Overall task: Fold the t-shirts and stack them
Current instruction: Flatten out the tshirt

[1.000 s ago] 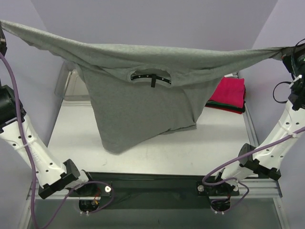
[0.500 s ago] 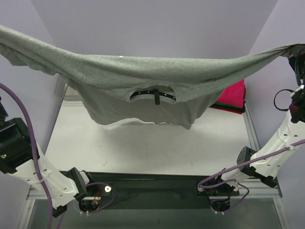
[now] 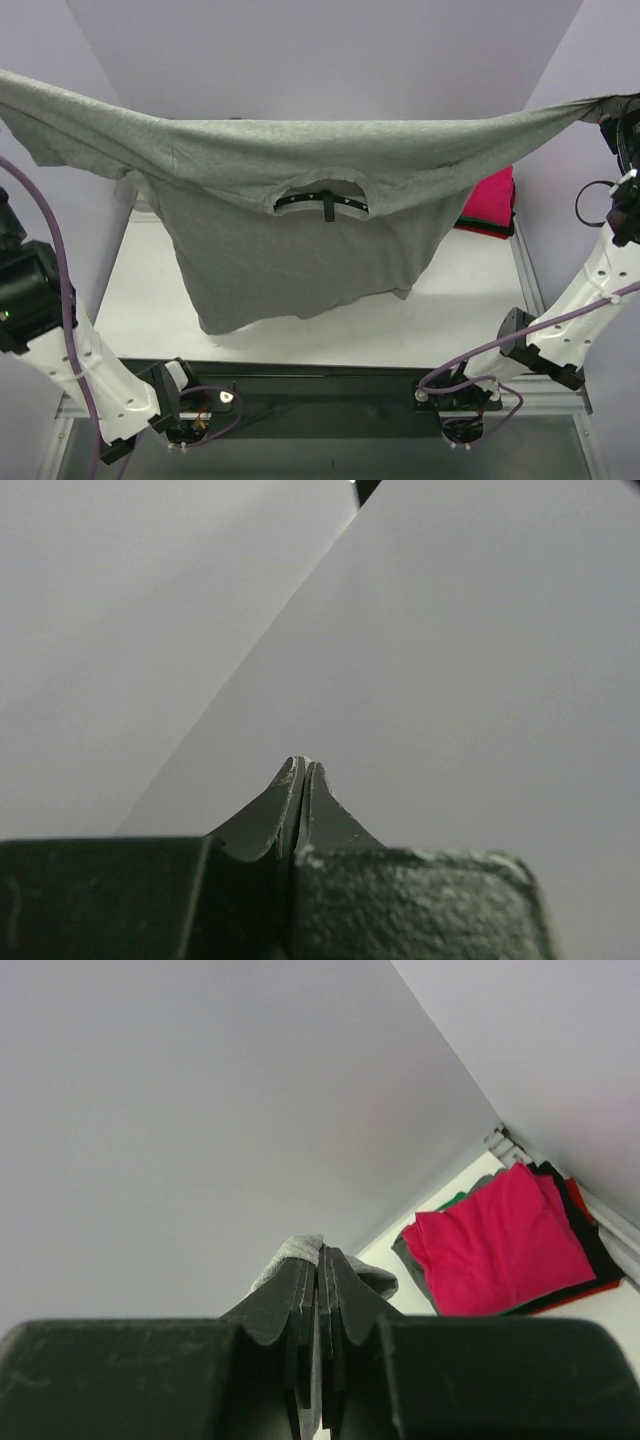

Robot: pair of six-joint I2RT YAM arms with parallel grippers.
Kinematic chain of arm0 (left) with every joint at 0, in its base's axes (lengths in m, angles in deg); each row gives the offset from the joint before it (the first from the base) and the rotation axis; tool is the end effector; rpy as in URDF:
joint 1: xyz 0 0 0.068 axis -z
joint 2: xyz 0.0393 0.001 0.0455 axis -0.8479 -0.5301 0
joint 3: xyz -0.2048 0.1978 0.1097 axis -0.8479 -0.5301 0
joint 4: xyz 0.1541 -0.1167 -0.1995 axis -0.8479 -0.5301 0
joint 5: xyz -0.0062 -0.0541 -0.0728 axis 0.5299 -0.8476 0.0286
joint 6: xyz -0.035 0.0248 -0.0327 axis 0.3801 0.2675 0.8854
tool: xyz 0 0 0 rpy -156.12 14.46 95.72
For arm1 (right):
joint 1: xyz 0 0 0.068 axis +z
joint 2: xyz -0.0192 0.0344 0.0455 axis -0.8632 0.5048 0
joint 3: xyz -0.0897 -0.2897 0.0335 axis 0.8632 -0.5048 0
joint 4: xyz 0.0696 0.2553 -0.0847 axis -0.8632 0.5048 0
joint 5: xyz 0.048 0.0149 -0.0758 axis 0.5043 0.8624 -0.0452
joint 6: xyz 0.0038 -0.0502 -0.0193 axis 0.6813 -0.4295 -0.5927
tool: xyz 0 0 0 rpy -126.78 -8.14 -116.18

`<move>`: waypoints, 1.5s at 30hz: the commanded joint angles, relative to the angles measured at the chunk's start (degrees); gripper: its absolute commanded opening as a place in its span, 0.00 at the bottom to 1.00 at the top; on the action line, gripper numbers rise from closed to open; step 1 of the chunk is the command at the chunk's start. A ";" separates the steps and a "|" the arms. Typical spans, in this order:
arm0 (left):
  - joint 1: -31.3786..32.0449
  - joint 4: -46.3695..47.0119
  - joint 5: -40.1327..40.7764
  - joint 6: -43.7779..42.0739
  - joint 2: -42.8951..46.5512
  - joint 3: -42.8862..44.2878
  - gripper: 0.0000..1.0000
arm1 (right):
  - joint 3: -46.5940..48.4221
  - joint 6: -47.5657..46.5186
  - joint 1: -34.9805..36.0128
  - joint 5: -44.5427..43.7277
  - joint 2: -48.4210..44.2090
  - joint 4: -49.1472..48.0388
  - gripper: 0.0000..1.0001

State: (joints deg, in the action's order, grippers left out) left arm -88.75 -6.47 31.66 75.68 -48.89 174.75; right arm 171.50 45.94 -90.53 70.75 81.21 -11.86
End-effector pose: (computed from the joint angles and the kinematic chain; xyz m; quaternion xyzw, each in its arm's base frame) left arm 0.0595 0.0382 0.7135 -0.3316 0.3646 -0.1037 0.8639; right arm 0.1753 -0.0924 0.6844 0.2724 0.5886 0.1498 0.7463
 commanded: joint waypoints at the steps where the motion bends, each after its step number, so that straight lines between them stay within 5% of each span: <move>1: 0.18 2.80 -3.99 0.91 -1.97 -13.21 0.00 | -5.04 1.32 -0.79 1.57 2.49 -4.49 0.00; 4: 3.77 9.99 -3.75 2.50 -1.88 -27.86 0.00 | -11.63 1.40 -0.26 0.79 3.37 -7.56 0.00; 7: 8.60 12.66 -2.00 1.37 -5.72 -33.45 0.00 | -15.77 1.06 1.40 -0.44 4.34 -10.12 0.00; 22: 18.98 4.05 5.66 -10.32 -26.04 -28.98 0.02 | -27.28 -8.97 19.07 -22.41 7.42 -9.33 0.01; 36: 21.26 2.64 3.82 -14.11 -13.15 -27.22 0.00 | -28.43 -10.99 22.67 -24.53 6.72 -8.01 0.00; 40: 30.48 0.98 7.93 -17.45 -9.79 -25.73 0.00 | -33.35 -11.52 27.85 -27.43 5.05 -7.49 0.00; 45: 52.24 -2.19 15.05 -18.77 -9.52 -26.78 0.00 | -44.31 -9.50 28.74 -29.44 1.80 -5.82 0.00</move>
State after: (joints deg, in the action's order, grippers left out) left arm -44.97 -6.45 41.52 59.35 -57.83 147.32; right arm 132.05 35.58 -61.25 45.88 86.44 -19.16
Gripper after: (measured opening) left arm 0.032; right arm 0.032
